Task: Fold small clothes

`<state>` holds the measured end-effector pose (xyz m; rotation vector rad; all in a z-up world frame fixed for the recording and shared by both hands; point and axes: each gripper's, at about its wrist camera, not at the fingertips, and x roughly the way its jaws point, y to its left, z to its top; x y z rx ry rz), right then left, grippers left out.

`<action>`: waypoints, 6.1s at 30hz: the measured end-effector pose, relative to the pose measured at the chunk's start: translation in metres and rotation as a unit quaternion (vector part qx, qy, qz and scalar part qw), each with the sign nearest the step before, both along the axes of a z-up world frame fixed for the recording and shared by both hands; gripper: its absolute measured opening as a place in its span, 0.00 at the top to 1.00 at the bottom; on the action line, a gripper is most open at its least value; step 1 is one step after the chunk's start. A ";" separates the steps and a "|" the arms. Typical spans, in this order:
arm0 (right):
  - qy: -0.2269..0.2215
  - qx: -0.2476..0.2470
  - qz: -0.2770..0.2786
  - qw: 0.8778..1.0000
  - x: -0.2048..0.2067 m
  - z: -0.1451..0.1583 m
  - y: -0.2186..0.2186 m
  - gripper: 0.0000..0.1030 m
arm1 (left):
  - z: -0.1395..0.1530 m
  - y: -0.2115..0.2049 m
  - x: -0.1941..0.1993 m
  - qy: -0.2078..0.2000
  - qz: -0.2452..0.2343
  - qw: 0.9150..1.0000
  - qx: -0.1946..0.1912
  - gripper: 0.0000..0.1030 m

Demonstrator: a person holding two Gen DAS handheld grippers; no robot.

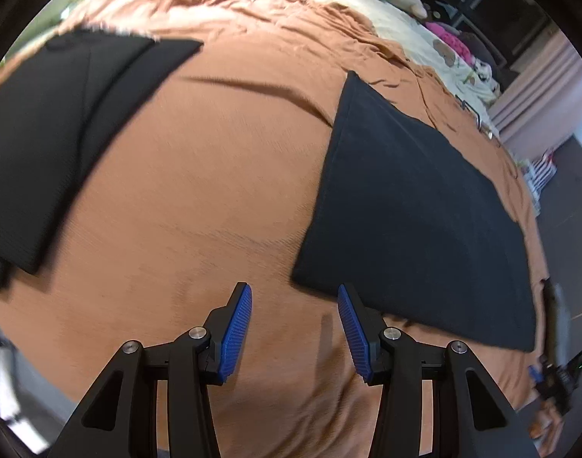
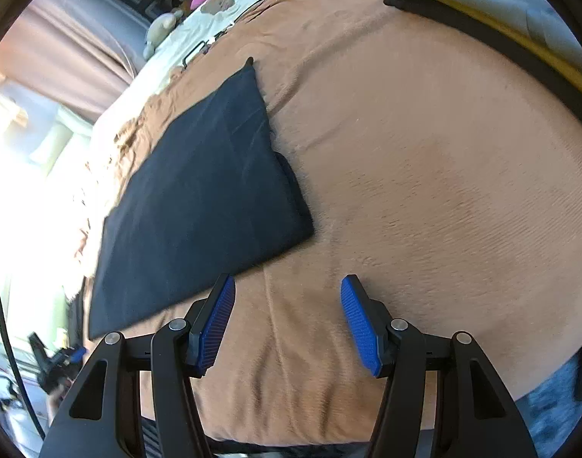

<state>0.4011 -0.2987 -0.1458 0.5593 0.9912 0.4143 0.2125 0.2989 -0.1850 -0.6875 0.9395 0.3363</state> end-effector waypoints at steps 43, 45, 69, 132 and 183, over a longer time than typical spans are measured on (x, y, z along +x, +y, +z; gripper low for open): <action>0.018 0.143 -0.036 0.989 0.028 -0.046 0.013 0.70 | -0.015 -0.007 0.021 -0.083 0.090 0.980 -0.155 0.73; 0.020 0.136 -0.038 0.990 0.029 -0.047 0.014 0.70 | -0.012 -0.014 0.023 -0.082 0.084 0.983 -0.139 0.73; -0.020 0.027 -0.082 0.996 0.026 0.022 0.046 1.00 | 0.009 0.004 0.045 -0.060 0.089 0.993 -0.046 0.96; -0.096 -0.160 0.052 0.981 -0.150 0.075 0.147 0.53 | -0.038 -0.015 -0.104 -0.170 0.075 0.976 -0.116 0.78; -0.068 -0.276 0.191 0.940 0.107 0.017 0.408 0.82 | -0.041 -0.010 -0.106 -0.153 0.076 0.975 -0.144 0.86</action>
